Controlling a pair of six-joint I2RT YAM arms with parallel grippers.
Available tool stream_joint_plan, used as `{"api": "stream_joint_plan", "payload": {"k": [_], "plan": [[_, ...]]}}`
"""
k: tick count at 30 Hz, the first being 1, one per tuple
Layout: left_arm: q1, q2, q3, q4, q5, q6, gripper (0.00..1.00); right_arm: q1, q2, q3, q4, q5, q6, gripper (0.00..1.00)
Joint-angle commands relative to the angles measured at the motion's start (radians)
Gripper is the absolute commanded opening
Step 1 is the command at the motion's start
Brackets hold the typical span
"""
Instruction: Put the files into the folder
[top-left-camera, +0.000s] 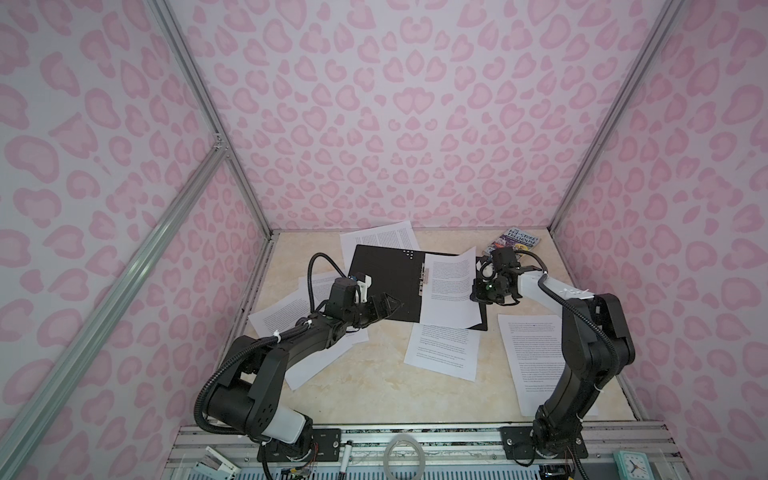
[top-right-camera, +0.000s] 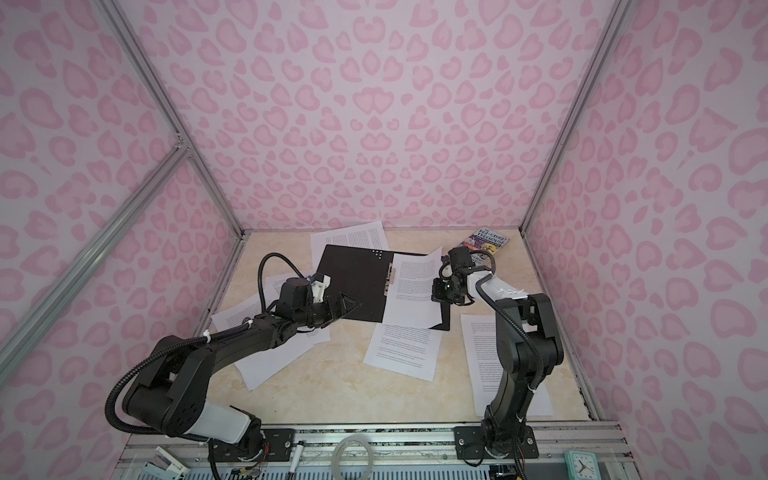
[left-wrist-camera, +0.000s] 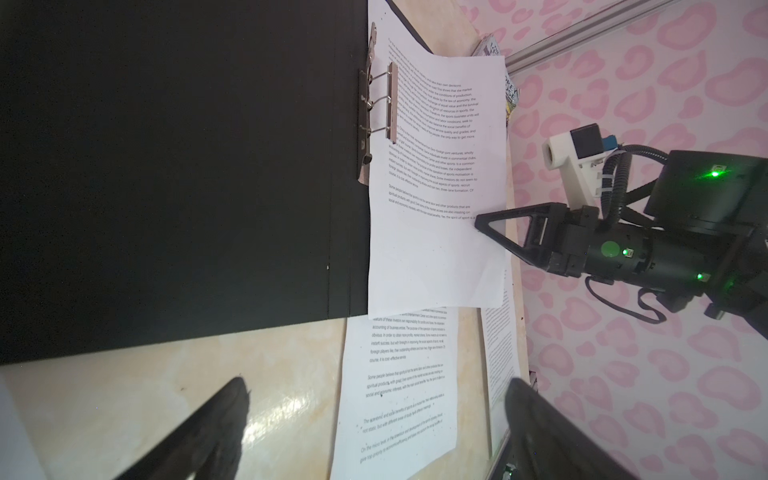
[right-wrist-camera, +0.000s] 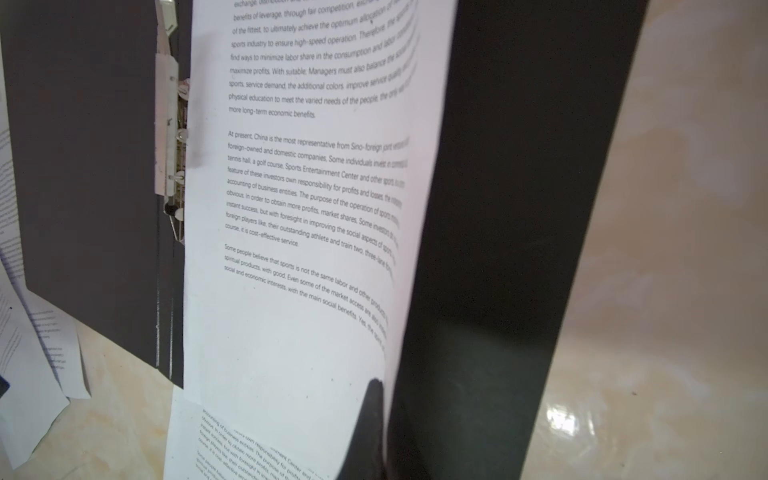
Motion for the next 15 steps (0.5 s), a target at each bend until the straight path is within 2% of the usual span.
{"api": "stream_joint_plan", "payload": {"k": [1, 15], "plan": [[0.000, 0.006, 0.009, 0.044, 0.012, -0.002, 0.97, -0.001, 0.009, -0.007, 0.027, -0.015, 0.020, 0.00], [-0.001, 0.019, 0.012, 0.044, 0.012, -0.003, 0.97, -0.008, 0.027, 0.005, 0.035, -0.031, 0.028, 0.00]]}}
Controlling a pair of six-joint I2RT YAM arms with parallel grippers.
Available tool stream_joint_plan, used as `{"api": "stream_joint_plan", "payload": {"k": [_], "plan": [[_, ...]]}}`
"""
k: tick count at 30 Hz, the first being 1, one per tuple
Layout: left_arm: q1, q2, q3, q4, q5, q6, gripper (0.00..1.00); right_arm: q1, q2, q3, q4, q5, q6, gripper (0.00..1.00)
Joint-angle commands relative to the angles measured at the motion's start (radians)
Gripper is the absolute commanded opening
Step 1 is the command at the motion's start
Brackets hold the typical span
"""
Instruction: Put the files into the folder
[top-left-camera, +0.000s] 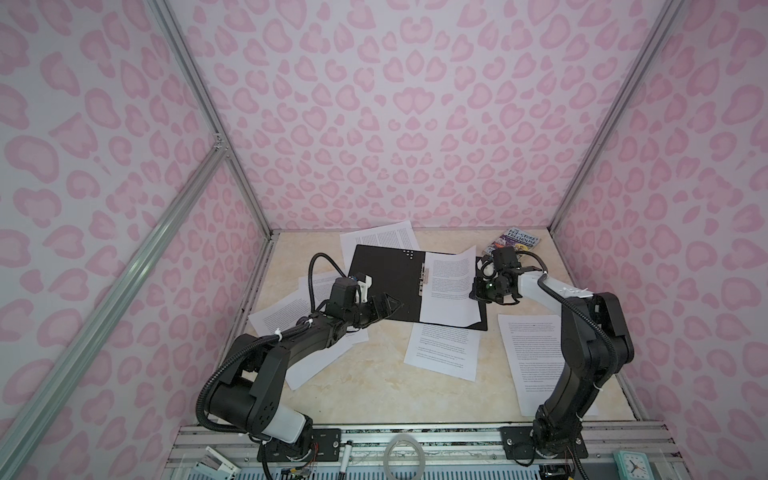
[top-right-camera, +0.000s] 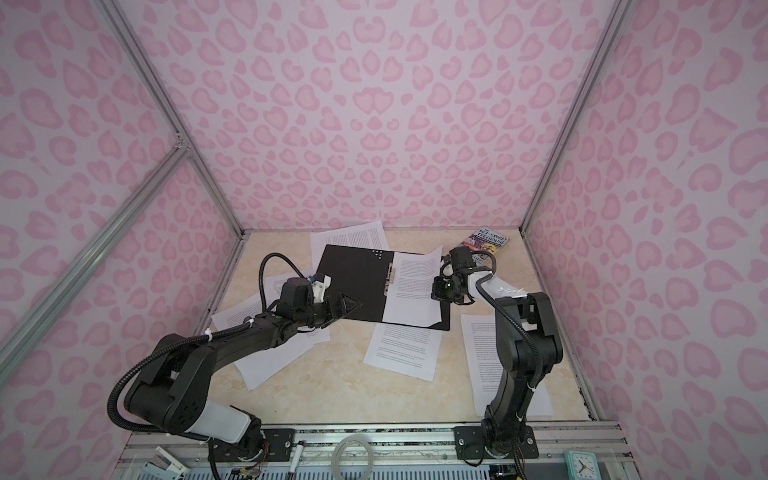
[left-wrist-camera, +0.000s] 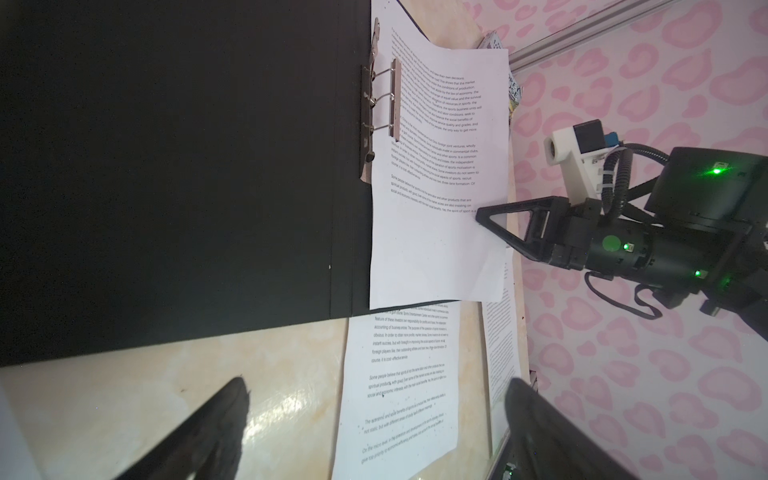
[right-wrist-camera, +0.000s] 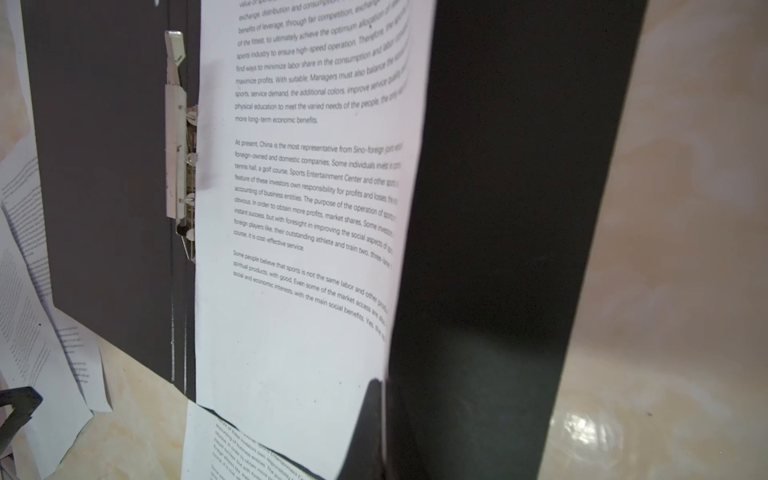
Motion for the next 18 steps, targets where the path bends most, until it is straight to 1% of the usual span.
{"api": "stream_joint_plan", "payload": {"k": [1, 7, 12, 14, 18], "plan": [[0.000, 0.008, 0.009, 0.044, 0.009, -0.003, 0.97, -0.001, 0.011, 0.007, -0.002, -0.014, -0.006, 0.00], [0.000, 0.018, 0.012, 0.044, 0.012, -0.004, 0.97, -0.001, 0.018, 0.011, -0.018, -0.017, -0.027, 0.00], [0.000, 0.021, 0.012, 0.046, 0.012, -0.005, 0.97, -0.003, 0.023, 0.021, -0.032, -0.007, -0.040, 0.08], [0.000, 0.024, 0.012, 0.046, 0.012, -0.005, 0.97, -0.002, 0.026, 0.024, -0.035, -0.002, -0.038, 0.12], [0.000, 0.031, 0.012, 0.049, 0.013, -0.008, 0.97, -0.002, 0.029, 0.031, -0.036, 0.006, -0.036, 0.31]]}}
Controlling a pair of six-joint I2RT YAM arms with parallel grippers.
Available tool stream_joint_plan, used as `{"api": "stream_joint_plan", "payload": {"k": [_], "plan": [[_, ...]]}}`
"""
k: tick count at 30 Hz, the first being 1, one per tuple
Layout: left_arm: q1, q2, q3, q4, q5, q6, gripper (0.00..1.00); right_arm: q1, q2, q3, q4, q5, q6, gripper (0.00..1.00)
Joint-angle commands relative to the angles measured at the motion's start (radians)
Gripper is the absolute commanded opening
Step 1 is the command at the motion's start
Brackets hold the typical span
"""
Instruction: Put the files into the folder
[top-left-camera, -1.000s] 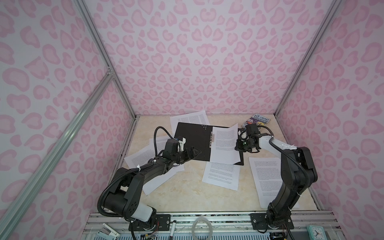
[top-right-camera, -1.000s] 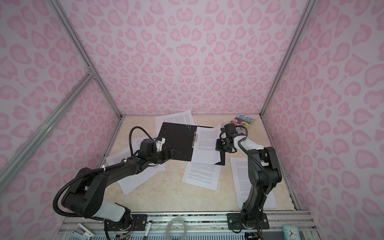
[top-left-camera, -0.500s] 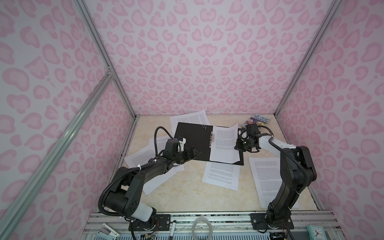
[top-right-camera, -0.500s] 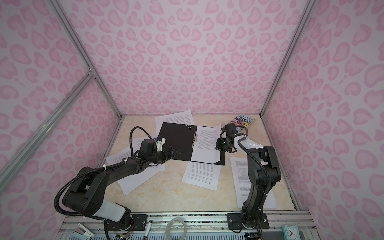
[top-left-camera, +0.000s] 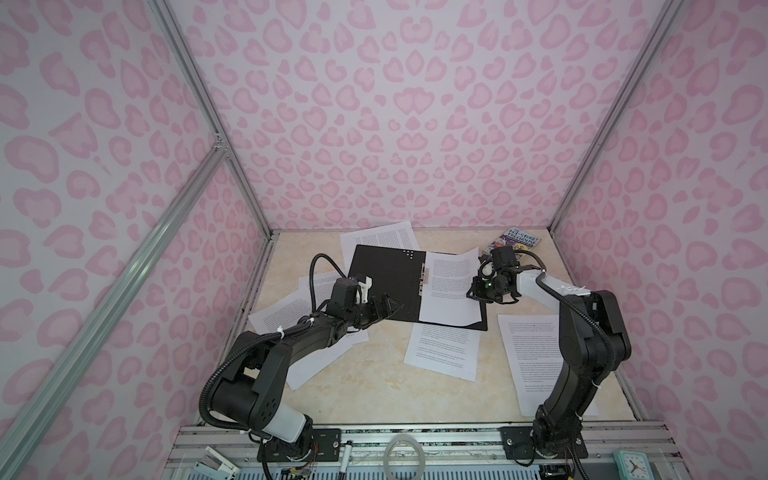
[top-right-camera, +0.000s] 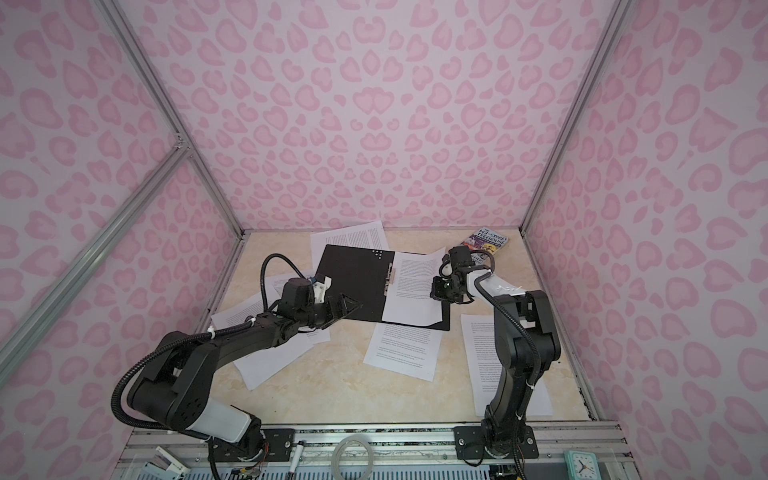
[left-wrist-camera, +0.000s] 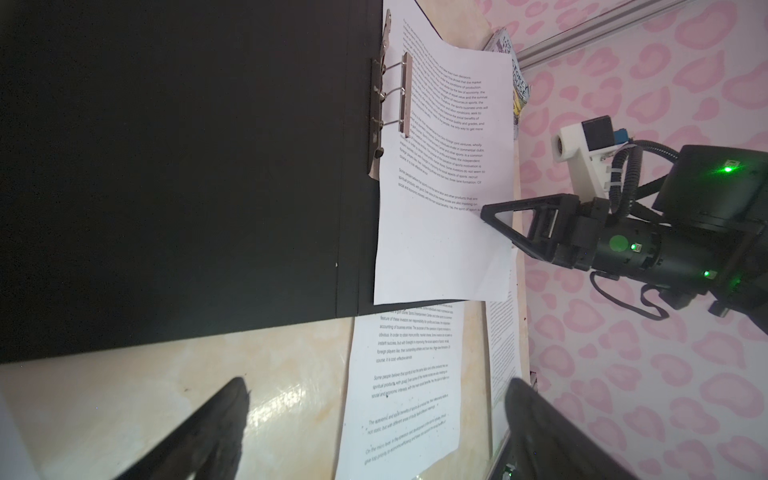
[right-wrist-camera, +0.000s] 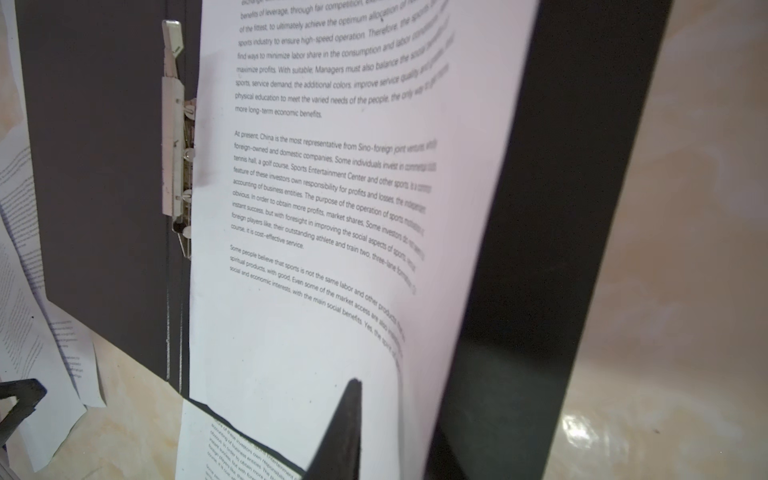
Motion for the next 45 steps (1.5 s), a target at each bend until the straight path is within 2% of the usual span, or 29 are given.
{"api": "stream_joint_plan", "payload": {"k": [1, 7, 11, 15, 16, 21, 25, 28, 34, 38, 45], "plan": [[-0.001, 0.009, 0.010, 0.049, 0.013, -0.001, 0.97, -0.001, 0.012, 0.010, -0.017, 0.014, -0.011, 0.34], [-0.001, 0.013, 0.010, 0.046, 0.016, 0.005, 0.97, 0.000, 0.013, 0.012, -0.027, 0.057, -0.008, 0.47], [0.000, 0.015, 0.013, 0.046, 0.025, 0.011, 0.97, -0.002, -0.004, 0.002, -0.029, 0.124, -0.002, 0.62], [-0.003, 0.012, 0.018, 0.044, 0.043, 0.021, 0.97, 0.018, -0.058, -0.005, -0.060, 0.351, 0.001, 0.75], [-0.006, 0.007, 0.020, 0.041, 0.041, 0.026, 0.97, 0.021, -0.084, -0.019, -0.050, 0.375, 0.005, 0.78], [-0.044, -0.012, 0.020, -0.028, 0.050, 0.078, 0.98, 0.031, -0.200, -0.100, -0.012, 0.301, 0.007, 0.80], [-0.125, 0.019, 0.040, -0.159, 0.088, 0.168, 1.00, 0.035, -0.292, -0.259, 0.096, 0.092, 0.053, 0.80], [-0.183, 0.062, 0.046, -0.207, 0.096, 0.195, 0.99, 0.042, -0.352, -0.385, 0.169, 0.014, 0.113, 0.78], [-0.233, 0.118, 0.043, -0.235, 0.115, 0.194, 0.99, 0.117, -0.434, -0.554, 0.235, -0.002, 0.170, 0.78], [-0.258, 0.149, 0.033, -0.213, 0.140, 0.158, 0.99, 0.124, -0.457, -0.638, 0.284, -0.029, 0.201, 0.77], [-0.265, 0.168, -0.035, -0.112, 0.163, 0.003, 0.99, 0.129, -0.505, -0.734, 0.347, -0.041, 0.236, 0.77]]}}
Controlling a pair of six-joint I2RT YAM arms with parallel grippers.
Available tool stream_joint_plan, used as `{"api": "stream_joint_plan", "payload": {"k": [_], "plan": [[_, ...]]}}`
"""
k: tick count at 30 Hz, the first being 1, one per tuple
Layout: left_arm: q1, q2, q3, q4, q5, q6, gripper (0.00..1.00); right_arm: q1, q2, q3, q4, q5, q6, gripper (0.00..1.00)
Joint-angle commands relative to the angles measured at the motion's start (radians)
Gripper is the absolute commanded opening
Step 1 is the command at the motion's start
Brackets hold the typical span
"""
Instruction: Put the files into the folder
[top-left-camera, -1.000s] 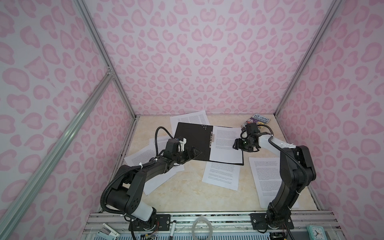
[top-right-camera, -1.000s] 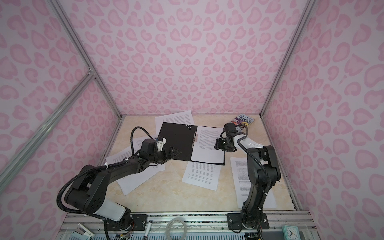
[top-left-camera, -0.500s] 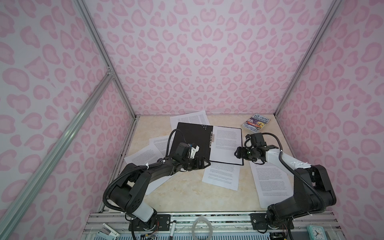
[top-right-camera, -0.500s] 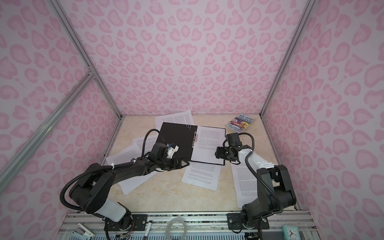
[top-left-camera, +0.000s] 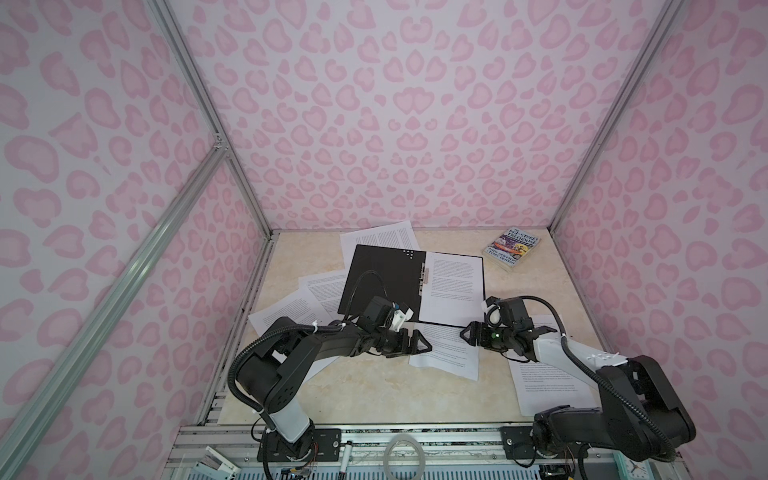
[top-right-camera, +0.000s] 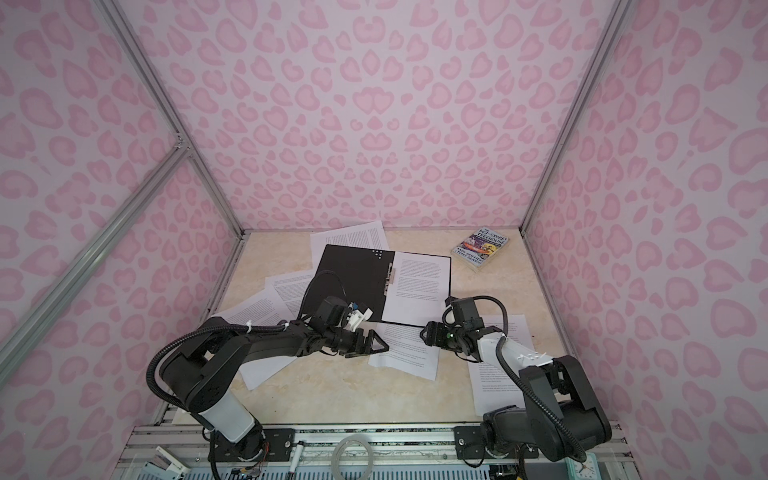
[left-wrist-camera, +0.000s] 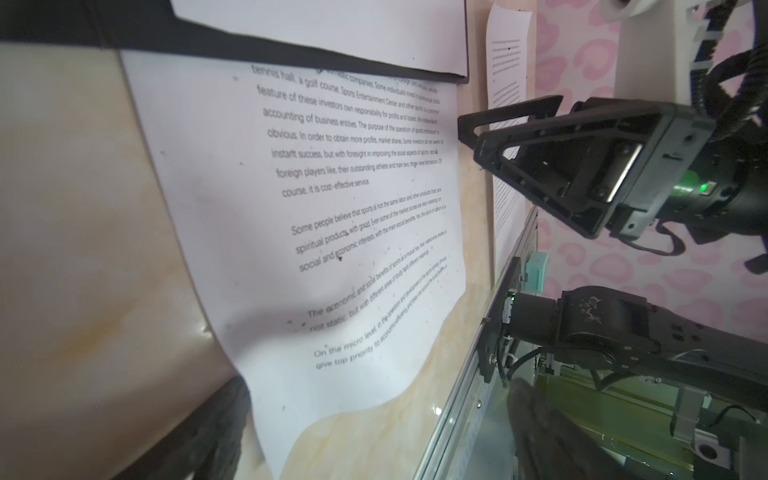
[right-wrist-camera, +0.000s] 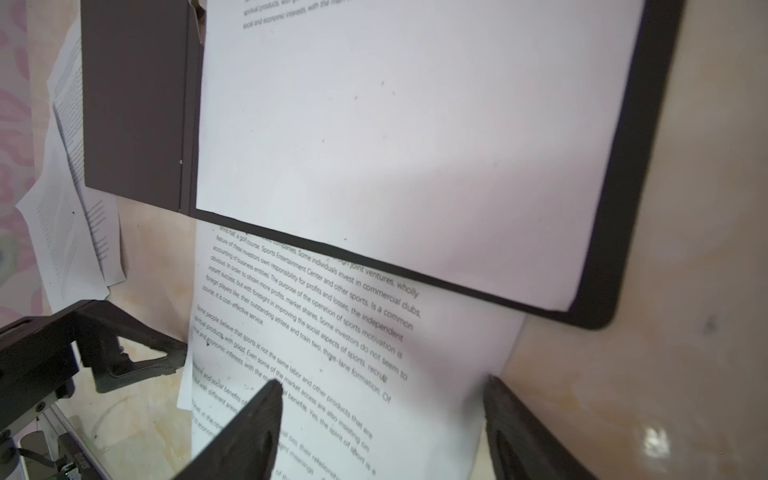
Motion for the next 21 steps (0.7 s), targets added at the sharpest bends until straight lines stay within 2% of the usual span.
{"api": "stream_joint_plan", "payload": {"k": [1, 9, 18, 21], "plan": [[-0.001, 0.011, -0.052, -0.013, -0.023, -0.130, 1.00, 0.007, -0.004, -0.044, 0.000, -0.019, 0.043, 0.77], [-0.003, -0.025, -0.177, 0.263, 0.018, -0.374, 0.98, 0.026, -0.050, -0.110, 0.051, -0.038, 0.075, 0.77], [-0.001, -0.042, -0.278, 0.387, 0.017, -0.476, 0.97, 0.027, -0.142, -0.136, 0.004, -0.015, 0.061, 0.78], [-0.001, 0.011, -0.261, 0.480, 0.041, -0.519, 0.97, 0.027, -0.150, -0.142, 0.008, -0.016, 0.061, 0.78]]}}
